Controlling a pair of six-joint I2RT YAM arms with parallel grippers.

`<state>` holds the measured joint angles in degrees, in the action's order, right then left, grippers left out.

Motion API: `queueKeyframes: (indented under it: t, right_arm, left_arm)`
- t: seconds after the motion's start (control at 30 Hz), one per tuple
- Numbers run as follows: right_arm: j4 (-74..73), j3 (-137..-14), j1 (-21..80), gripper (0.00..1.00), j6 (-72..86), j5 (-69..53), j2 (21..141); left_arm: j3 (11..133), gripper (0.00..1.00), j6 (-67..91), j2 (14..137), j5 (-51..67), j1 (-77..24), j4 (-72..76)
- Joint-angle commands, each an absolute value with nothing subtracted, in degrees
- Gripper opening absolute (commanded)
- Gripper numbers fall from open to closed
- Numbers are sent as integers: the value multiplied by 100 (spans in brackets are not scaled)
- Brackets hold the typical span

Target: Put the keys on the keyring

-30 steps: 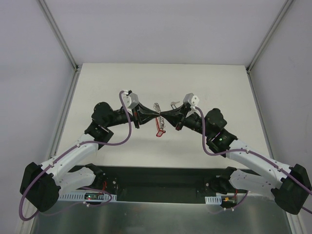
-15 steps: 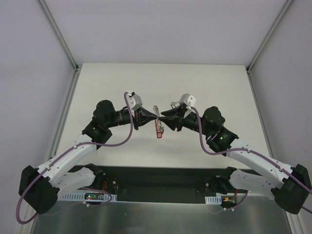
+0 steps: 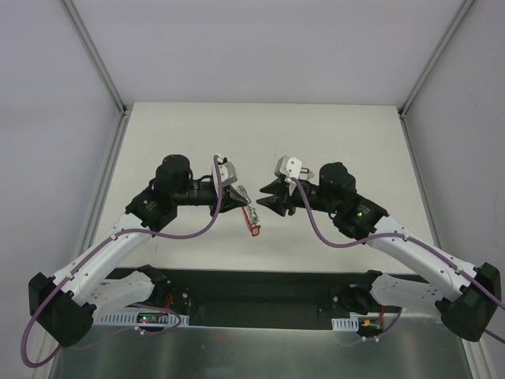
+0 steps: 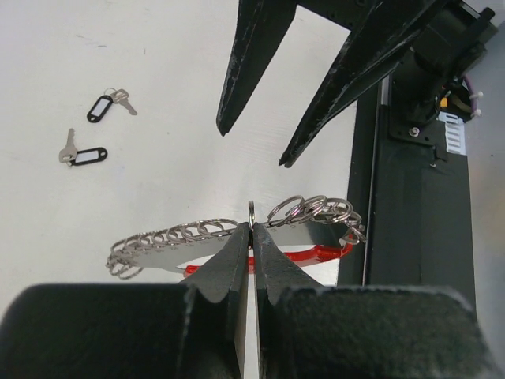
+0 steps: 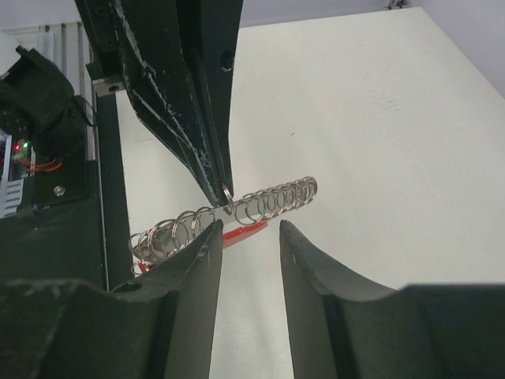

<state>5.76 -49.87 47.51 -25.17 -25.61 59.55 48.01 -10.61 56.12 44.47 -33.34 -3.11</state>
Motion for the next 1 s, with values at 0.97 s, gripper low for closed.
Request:
queueKeyframes:
  t: [0.97]
  right_arm:
    - [-351,-5845,4772,4,-3182,-4069,6565]
  left_arm:
    - [5379,0,-1441,5713,4948,-3674,-510]
